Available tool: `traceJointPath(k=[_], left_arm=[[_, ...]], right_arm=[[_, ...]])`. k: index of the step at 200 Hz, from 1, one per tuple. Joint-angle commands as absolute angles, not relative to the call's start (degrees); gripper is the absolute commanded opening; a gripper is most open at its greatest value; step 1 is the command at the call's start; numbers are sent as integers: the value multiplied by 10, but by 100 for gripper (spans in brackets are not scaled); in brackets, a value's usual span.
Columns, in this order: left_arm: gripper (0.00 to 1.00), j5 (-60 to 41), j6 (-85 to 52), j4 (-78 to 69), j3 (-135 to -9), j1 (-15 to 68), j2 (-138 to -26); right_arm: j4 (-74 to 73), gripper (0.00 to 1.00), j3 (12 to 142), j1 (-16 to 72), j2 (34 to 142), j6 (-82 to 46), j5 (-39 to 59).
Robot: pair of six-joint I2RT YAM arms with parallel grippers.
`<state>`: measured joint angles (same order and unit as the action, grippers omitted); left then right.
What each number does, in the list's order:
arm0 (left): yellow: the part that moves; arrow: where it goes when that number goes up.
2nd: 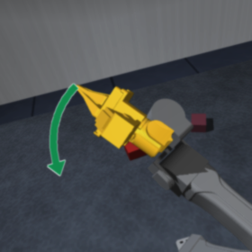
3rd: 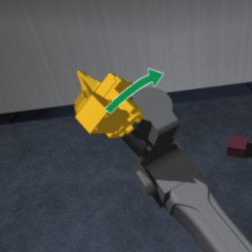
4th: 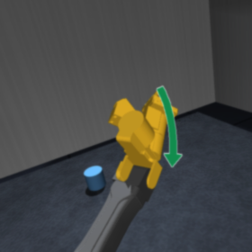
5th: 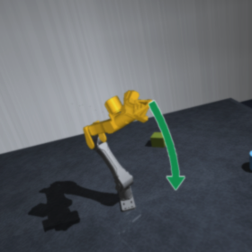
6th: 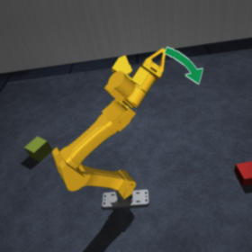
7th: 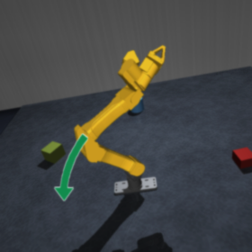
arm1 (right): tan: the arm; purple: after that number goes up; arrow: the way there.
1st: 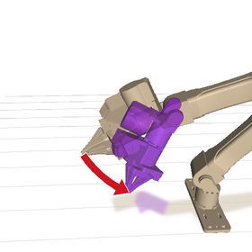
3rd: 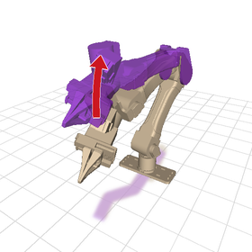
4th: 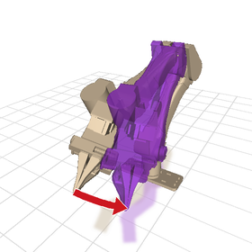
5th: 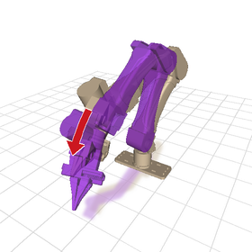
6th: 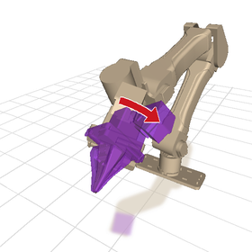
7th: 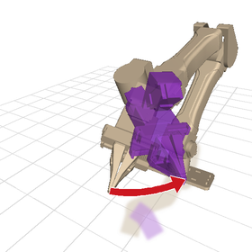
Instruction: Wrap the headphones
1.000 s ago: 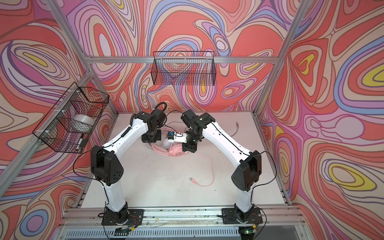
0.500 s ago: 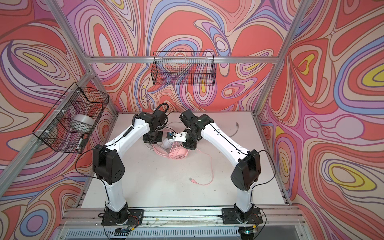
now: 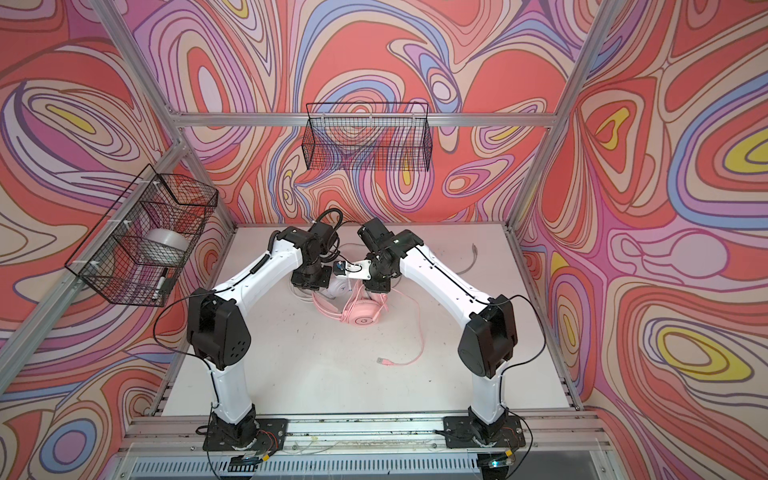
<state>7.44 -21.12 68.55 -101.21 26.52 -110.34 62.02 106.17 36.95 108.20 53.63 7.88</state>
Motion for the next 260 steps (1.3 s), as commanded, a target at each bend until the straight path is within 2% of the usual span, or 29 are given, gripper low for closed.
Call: traceJointPath(k=[1,75,119,155,176,200,222,243,260], left_arm=[[0,38,-184,697,-1008,268,-1100],[0,1,-165,682,-989,269,-1081],[0,-25,-163,668,-972,269,-1075],[0,-45,-161,659,-962,269,-1076],[0,-53,-161,657,-957,268,-1076],[0,-58,-162,655,-957,268,-1075],[0,-66,-163,652,-956,266,-1074],[0,-103,-173,635,-943,257,-1066],[0,-133,-185,614,-927,247,-1056]], right_arm=[[574,17,1050,359,1092,526,49],[543,19,1042,332,1114,468,54],[523,21,1049,296,1120,386,80],[475,28,1033,259,1100,283,111],[453,35,1023,247,1081,206,92],[446,36,996,240,1055,142,74],[424,44,947,236,1019,80,36],[419,51,905,230,978,21,8],[430,53,877,222,956,-19,5]])
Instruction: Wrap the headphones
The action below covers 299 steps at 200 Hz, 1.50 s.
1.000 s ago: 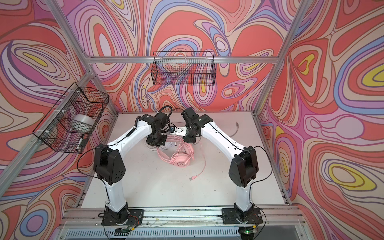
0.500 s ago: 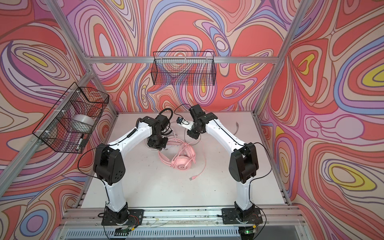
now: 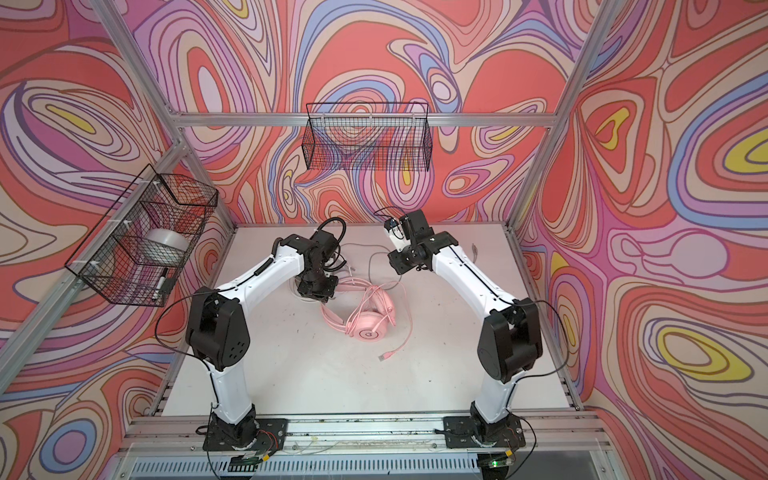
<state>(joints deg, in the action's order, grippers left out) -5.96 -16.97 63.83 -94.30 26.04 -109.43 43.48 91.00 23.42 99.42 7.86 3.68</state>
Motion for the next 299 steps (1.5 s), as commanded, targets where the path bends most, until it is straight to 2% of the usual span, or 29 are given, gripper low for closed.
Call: traceJointPath(k=[1,57,88,112,154,180,212,266,281,299], left_arm=[[0,-134,-185,613,-926,247,-1055],[0,-187,-201,586,-906,235,-1049],[0,-210,-213,564,-885,235,-1046],[0,-215,-219,558,-879,235,-1048],[0,-219,-220,555,-878,234,-1052],[0,-220,-222,555,-879,233,-1055],[0,-228,-226,549,-875,232,-1053],[0,-267,-244,518,-835,227,-1036],[0,-269,-251,507,-823,225,-1025],[0,-291,-266,484,-801,218,-1011]], right_arm=[[431,53,876,221,956,-22,6],[471,50,780,204,949,-164,90],[440,48,714,204,946,-219,177],[418,46,669,203,954,-243,206],[405,35,643,204,984,-262,226],[383,22,634,204,999,-275,257],[378,13,620,204,1025,-282,262],[375,11,621,203,1066,-252,230],[382,6,633,202,1083,-235,218],[392,5,648,200,1105,-216,198]])
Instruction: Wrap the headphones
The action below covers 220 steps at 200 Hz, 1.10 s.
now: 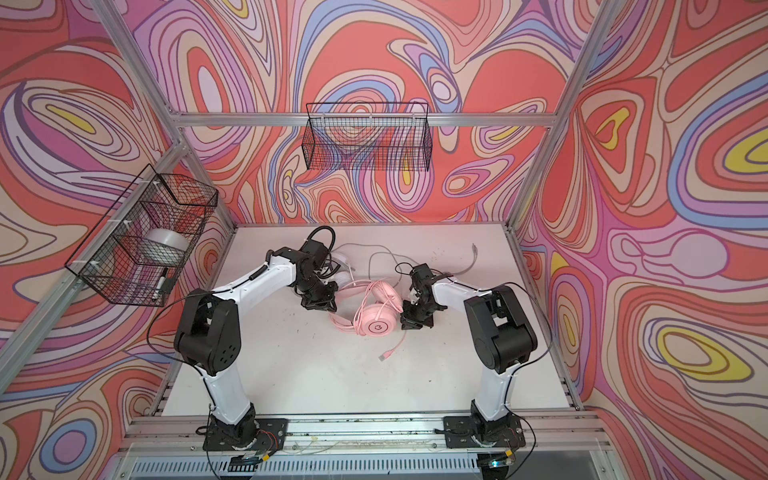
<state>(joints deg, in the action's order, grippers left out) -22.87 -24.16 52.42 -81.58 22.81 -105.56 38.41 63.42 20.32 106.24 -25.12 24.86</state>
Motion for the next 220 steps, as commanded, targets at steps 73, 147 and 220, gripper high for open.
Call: traceJointPath(k=[73,147,220], left_arm=[[0,-354,-360,353,-714,208,-974],[0,-352,-387,330,-694,207,-989],[0,-354,-393,319,-684,207,-1001]], right_arm=[[410,4,704,191,1148,-147,209],[385,15,707,185,1115,-164,250],[301,20,638,185,1043,-263,348]])
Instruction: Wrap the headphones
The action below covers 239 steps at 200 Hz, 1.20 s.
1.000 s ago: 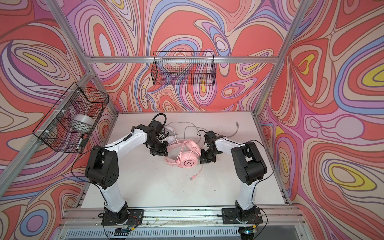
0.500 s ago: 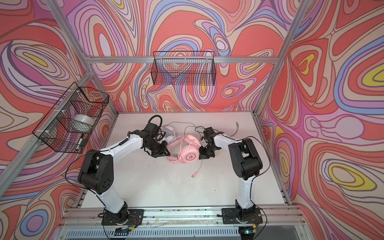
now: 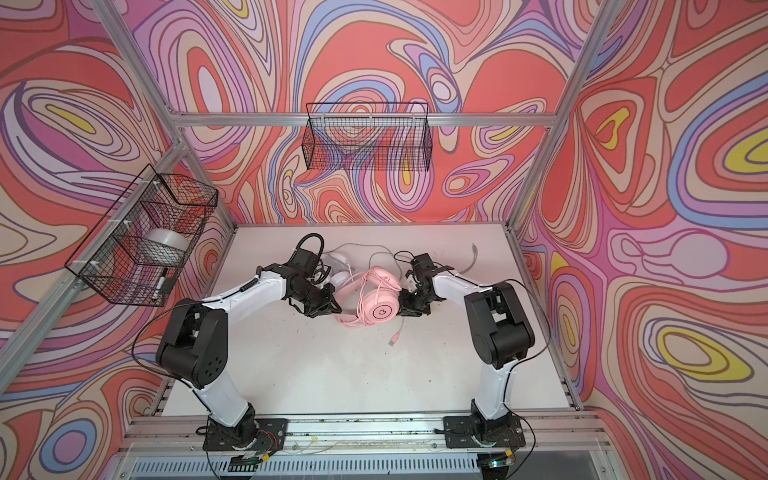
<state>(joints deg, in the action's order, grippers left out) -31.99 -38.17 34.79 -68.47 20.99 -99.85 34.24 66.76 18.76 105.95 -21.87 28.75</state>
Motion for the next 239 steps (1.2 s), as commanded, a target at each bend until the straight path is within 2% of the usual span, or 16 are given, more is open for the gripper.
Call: traceJointPath(k=[1,23,72,135,181,204,239], left_arm=[[0,-354,-392,319,-684,207,-1002],[0,-354,-392,318,-684,207,-1004],[0,-354,-393,318,-689,206,-1002],[0,-353,-392,319,-686,200,-1001],[0,-355,-390,320,-690,200,-1006],[0,-355,-389,320,-690,199,-1006],[0,-356,-391,319,-690,199,-1010]], right_arm=[[299,20,637,185,1043,-264,350],[267,19,603,185,1048,-287,393],[294,12,604,185,1083,-274,394],[461,11,659,179,1109,-152,255],[514,11,702,178,1122,-107,168],[531,13,717,178,1119,-88,129],[521,24,719,178,1089,-91,153]])
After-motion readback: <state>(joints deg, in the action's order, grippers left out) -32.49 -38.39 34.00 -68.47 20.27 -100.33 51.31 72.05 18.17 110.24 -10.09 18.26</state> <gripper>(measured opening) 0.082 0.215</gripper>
